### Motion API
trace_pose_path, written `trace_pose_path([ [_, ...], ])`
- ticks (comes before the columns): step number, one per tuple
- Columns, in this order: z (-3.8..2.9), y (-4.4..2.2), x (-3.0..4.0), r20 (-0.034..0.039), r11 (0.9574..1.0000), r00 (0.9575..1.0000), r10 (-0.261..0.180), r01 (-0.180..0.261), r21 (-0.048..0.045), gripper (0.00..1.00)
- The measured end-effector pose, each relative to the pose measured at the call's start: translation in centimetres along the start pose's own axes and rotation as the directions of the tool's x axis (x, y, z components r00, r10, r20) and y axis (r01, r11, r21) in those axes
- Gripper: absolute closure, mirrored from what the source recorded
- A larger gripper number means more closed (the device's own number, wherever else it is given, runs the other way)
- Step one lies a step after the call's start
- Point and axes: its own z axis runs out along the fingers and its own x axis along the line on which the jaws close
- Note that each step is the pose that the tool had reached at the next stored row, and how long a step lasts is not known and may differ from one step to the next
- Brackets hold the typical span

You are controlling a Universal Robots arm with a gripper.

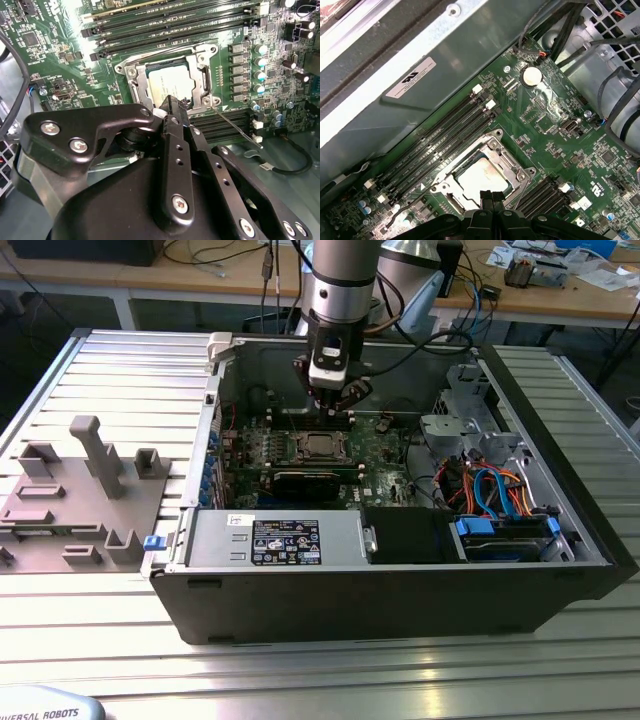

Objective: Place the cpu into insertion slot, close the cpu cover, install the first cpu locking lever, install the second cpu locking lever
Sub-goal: 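Install the first cpu locking lever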

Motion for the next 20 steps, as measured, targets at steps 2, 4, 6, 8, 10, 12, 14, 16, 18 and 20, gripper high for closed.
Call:
trace_pose_path([
  [2,0.0,0.0,0.0,0.0002,1.0,1.0,-0.008,0.008,-0.0001,0.89],
  [4,0.0,0.0,0.0,0.0004,0.9999,0.9999,-0.016,0.016,-0.0002,0.89],
  [6,0.0,0.0,0.0,0.0005,0.9998,0.9998,-0.021,0.021,-0.0003,0.89],
  [8,0.0,0.0,0.0,0.0006,0.9997,0.9997,-0.026,0.026,-0.0003,0.89],
  [10,0.0,0.0,0.0,0.0008,0.9995,0.9995,-0.032,0.032,-0.0003,0.89],
  [12,0.0,0.0,0.0,0.0009,0.9993,0.9993,-0.039,0.039,-0.0004,0.89],
  [14,0.0,0.0,0.0,0.0011,0.999,0.999,-0.045,0.045,-0.0005,0.89],
  [16,0.0,0.0,0.0,0.0012,0.9987,0.9987,-0.05,0.05,-0.0005,0.89],
  [18,0.0,0.0,0.0,0.0013,0.9985,0.9985,-0.054,0.054,-0.0005,0.89],
  [20,0.0,0.0,0.0,0.0014,0.9982,0.9982,-0.059,0.059,-0.0005,0.89],
])
